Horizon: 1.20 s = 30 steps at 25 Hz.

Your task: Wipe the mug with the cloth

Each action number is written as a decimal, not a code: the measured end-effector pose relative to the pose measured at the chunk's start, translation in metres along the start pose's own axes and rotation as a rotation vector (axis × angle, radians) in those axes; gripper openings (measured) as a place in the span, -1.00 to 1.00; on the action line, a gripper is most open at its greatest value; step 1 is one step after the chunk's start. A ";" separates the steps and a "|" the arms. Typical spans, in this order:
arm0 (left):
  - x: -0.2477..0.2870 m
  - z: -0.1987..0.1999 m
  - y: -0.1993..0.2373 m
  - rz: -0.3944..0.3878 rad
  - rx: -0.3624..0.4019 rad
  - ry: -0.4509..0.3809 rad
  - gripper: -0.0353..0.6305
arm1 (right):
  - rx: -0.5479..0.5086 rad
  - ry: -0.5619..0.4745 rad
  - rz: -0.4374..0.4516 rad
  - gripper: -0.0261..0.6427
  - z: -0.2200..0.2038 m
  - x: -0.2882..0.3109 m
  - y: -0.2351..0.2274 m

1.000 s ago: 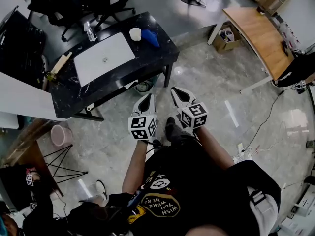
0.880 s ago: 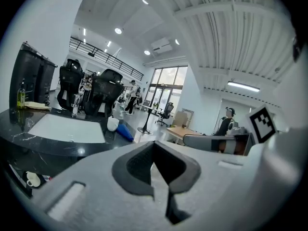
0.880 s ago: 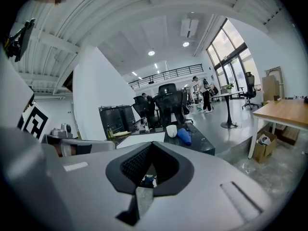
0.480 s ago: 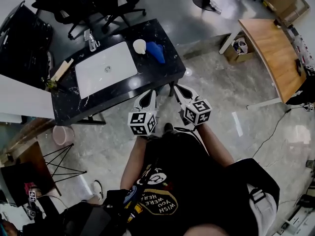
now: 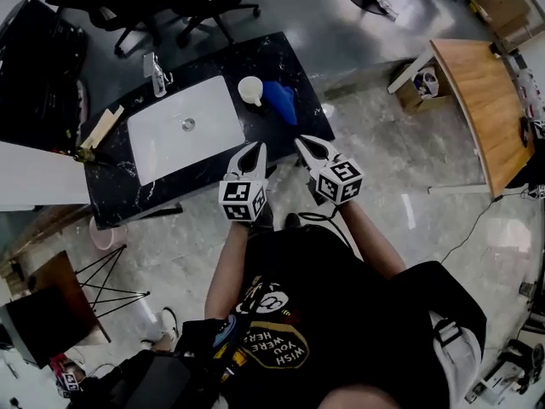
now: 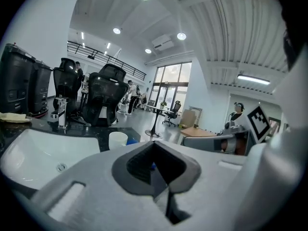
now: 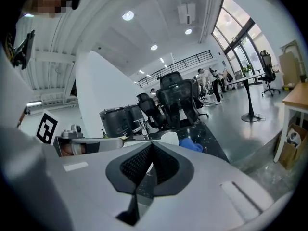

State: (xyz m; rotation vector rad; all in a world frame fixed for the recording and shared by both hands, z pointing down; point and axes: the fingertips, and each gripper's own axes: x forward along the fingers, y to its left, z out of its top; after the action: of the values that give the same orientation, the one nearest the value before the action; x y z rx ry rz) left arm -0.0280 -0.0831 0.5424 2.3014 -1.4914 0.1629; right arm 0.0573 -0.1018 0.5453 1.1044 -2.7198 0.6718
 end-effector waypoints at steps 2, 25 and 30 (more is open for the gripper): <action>0.018 0.001 0.019 -0.018 0.012 0.014 -0.88 | -0.047 0.012 -0.010 -0.91 0.003 0.025 -0.008; 0.116 -0.026 0.138 0.013 0.029 0.162 -0.88 | -0.274 0.450 -0.114 -0.42 -0.073 0.204 -0.144; 0.121 -0.024 0.152 0.067 -0.019 0.148 -0.88 | -0.202 0.446 -0.069 -0.65 -0.066 0.205 -0.145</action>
State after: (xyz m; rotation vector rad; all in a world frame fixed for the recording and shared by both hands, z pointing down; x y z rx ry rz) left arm -0.1096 -0.2312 0.6410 2.1744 -1.4888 0.3290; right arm 0.0057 -0.2927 0.7131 0.8731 -2.3005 0.5406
